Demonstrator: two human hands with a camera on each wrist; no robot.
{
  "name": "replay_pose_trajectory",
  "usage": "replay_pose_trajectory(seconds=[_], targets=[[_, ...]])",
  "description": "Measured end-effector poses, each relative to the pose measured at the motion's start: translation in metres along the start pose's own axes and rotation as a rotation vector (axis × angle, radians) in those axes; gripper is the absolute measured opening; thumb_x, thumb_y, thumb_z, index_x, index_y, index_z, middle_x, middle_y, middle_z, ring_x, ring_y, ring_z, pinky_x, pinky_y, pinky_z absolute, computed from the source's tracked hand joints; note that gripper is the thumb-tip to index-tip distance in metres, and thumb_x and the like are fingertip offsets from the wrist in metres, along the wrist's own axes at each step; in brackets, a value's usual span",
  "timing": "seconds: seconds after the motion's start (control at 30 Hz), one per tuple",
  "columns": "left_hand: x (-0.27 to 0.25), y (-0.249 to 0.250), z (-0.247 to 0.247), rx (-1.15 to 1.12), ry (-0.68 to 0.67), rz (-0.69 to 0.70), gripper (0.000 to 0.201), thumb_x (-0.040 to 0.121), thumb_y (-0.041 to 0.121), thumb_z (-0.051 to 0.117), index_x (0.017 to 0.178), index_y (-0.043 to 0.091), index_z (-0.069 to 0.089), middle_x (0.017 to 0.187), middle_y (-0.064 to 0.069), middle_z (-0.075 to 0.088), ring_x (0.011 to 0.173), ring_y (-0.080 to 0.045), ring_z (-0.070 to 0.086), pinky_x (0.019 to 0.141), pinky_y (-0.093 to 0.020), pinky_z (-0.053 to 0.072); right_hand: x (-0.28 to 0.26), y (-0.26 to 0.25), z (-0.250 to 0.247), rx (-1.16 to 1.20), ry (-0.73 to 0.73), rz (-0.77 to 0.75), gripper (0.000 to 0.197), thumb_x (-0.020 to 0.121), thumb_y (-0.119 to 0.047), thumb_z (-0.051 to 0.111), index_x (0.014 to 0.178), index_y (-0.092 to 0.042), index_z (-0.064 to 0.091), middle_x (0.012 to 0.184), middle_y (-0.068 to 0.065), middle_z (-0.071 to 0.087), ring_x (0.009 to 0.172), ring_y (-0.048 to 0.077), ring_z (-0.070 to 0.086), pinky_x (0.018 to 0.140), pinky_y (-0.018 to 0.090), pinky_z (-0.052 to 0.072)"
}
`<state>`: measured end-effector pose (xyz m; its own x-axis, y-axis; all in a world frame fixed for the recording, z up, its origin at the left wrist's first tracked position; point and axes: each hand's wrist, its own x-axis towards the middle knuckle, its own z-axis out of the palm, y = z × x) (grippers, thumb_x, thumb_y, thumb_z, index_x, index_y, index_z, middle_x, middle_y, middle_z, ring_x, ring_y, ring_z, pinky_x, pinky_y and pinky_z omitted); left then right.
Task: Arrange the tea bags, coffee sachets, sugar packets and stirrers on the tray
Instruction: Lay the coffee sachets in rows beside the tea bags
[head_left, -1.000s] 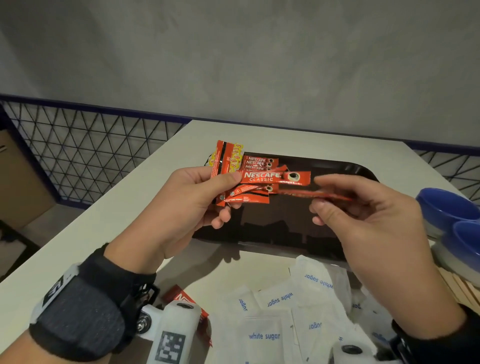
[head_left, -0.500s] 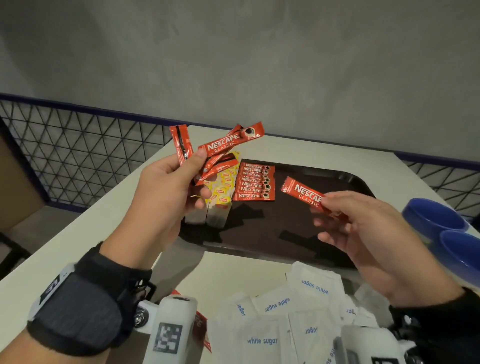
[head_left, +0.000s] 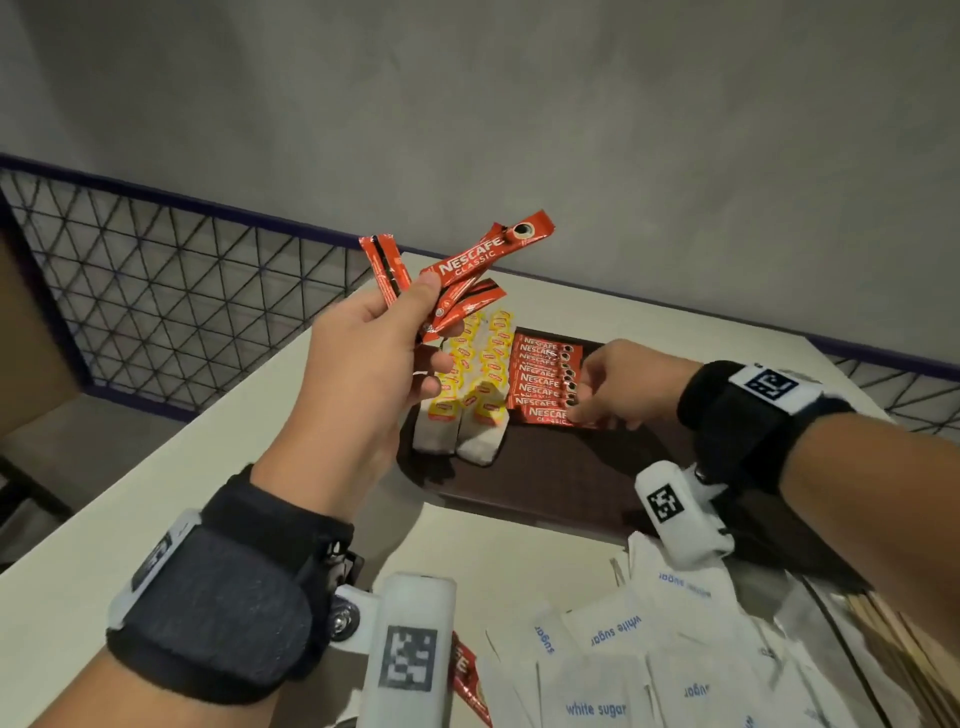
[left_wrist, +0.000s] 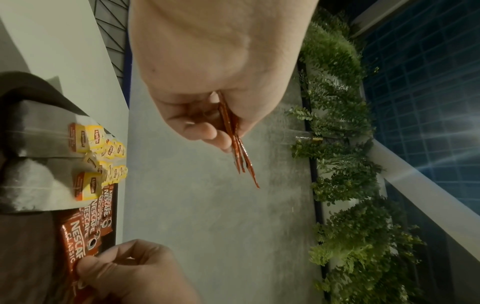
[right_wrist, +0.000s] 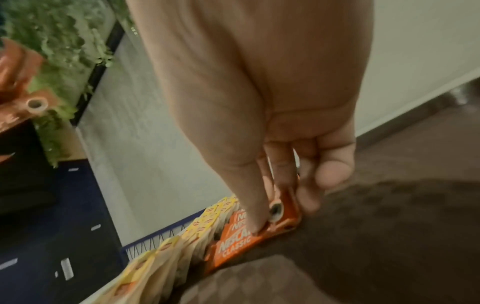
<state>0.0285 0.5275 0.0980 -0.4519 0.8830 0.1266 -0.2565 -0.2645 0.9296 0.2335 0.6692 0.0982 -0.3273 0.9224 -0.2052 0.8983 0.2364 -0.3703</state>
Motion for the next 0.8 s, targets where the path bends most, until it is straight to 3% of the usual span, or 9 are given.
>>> replay_pose_trajectory(seconds=[0.17,0.4,0.7,0.8], targets=[[-0.001,-0.006,0.003,0.027,-0.021,-0.020,0.024,0.101,0.036,0.064,0.095,0.015,0.074,0.077,-0.002,0.074,0.052,-0.010,0.056,0.043,-0.022,0.040,0.009,-0.009,0.004,-0.221,-0.044,-0.008,0.023,0.087,-0.029,0.080,0.094,-0.010,0.068,0.082,0.008,0.076,0.077,0.023,0.076,0.066,0.029,0.063],[0.000,-0.007,0.003,0.030,-0.013,-0.018,0.023,0.100,0.036,0.066,0.095,0.016,0.074,0.077,-0.002,0.073,0.050,-0.010,0.056,0.043,-0.023,0.041,0.016,-0.022,0.004,-0.308,-0.060,0.014,0.026,0.089,-0.030,0.078,0.097,-0.012,0.061,0.084,0.008,0.074,0.073,0.022,0.077,0.058,0.025,0.058],[-0.003,-0.006,0.004,0.042,-0.017,-0.029,0.025,0.099,0.036,0.066,0.098,0.013,0.074,0.081,-0.004,0.074,0.051,-0.010,0.057,0.045,-0.024,0.042,0.024,-0.025,0.006,-0.332,-0.056,0.013,0.039,0.086,-0.034,0.080,0.110,-0.013,0.057,0.094,0.007,0.071,0.075,0.023,0.076,0.068,0.031,0.064],[-0.002,-0.006,0.004,0.053,-0.008,-0.029,0.025,0.099,0.036,0.066,0.096,0.013,0.074,0.079,-0.004,0.074,0.050,-0.010,0.057,0.044,-0.023,0.042,0.022,-0.026,-0.002,-0.325,-0.062,0.002,0.035,0.086,-0.036,0.080,0.104,-0.015,0.058,0.088,0.006,0.070,0.073,0.021,0.073,0.058,0.027,0.060]])
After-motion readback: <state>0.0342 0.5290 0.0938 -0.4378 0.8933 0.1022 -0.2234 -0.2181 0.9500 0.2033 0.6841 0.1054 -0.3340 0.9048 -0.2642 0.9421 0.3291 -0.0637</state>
